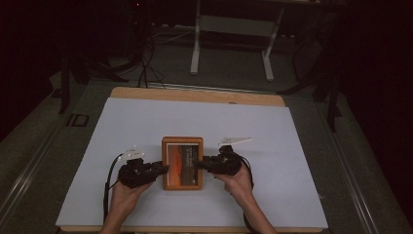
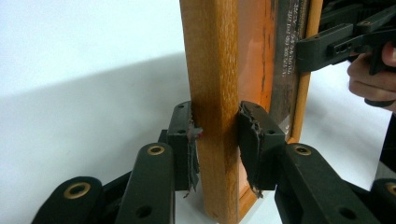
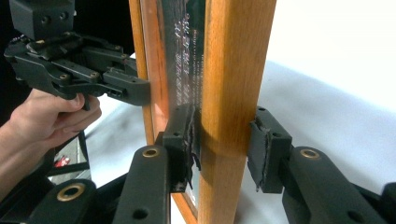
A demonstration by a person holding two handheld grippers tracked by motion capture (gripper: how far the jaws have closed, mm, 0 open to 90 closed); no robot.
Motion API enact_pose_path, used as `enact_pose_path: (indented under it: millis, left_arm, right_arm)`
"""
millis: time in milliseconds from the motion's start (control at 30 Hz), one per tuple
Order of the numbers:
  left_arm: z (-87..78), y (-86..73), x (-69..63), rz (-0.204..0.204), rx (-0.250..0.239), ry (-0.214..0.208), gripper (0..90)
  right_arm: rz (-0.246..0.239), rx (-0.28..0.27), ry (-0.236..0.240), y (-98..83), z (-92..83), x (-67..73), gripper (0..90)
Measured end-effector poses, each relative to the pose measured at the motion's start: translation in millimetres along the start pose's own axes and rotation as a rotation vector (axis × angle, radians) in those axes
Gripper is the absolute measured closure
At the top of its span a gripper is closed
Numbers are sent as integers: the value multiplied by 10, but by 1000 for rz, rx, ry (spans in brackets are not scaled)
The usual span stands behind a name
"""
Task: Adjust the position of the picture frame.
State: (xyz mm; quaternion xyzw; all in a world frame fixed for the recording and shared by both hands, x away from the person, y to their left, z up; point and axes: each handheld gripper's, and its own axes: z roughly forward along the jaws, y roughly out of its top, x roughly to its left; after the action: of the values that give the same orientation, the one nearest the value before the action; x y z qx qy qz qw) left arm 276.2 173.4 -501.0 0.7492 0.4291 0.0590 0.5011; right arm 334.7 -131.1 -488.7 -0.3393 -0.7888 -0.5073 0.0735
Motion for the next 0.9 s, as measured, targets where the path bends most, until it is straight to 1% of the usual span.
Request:
enact_pose_path:
  millis: [100, 367, 633, 833, 900]
  left_arm:
    - [66, 54, -14, -2, 1, -8, 678]
    - [240, 180, -56, 4, 15, -2, 678]
    - [399, 238, -61, -1, 28, -8, 678]
    - [474, 261, -61, -3, 40, -13, 678]
    - [510, 256, -64, -13, 50, -21, 678]
  right_arm:
    - [3, -9, -10, 19, -61, -42, 634]
    - [33, -38, -29, 30, -170, -184, 623]
    - [56, -51, -52, 8, -234, -303, 616]
    - [74, -57, -62, -14, -263, -366, 613]
    - [87, -59, -68, -41, -274, -390, 611]
